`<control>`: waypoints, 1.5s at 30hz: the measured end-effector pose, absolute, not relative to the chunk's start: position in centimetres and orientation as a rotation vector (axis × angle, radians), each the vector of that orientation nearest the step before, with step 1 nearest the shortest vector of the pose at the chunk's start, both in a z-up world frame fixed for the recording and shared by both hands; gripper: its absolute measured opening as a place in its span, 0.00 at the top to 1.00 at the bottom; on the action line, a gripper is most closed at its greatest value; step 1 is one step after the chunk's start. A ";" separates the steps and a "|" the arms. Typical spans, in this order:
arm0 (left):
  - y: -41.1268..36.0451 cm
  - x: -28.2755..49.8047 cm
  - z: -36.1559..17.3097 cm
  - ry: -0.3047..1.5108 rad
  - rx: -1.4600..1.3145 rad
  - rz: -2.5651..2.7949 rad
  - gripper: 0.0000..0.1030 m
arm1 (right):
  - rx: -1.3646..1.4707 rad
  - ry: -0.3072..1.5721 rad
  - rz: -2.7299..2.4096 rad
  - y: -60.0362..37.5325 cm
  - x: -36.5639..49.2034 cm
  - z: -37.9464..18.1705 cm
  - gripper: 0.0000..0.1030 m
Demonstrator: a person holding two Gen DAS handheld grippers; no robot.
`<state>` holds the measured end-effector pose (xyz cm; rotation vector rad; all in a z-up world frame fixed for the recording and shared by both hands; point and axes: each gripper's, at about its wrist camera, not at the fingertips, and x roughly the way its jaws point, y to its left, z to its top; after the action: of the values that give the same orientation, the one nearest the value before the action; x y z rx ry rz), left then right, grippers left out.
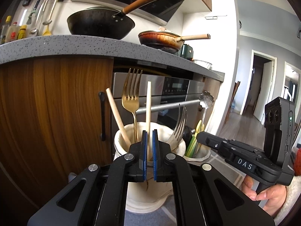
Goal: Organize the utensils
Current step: 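Open both tools to release the chopstick and spoon into the holder, then withdraw both tools from the holder back over the cloth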
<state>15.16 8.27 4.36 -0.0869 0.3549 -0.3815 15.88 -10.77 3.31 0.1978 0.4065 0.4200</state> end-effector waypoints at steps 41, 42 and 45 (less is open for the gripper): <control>7.0 0.7 4.8 0.466 -0.029 -0.073 0.08 | 0.113 0.453 0.369 -14.1 -0.6 5.5 0.06; 7.0 0.6 4.4 0.468 -0.018 -0.064 0.08 | 0.106 0.440 0.359 -14.2 -0.6 5.4 0.06; 6.7 0.4 2.9 0.460 0.034 -0.041 0.07 | 0.102 0.405 0.333 -14.8 -0.7 4.8 0.06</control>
<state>0.40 6.73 2.95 0.0343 0.4601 -0.0407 -0.66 -14.77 4.82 0.1018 0.4051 0.3334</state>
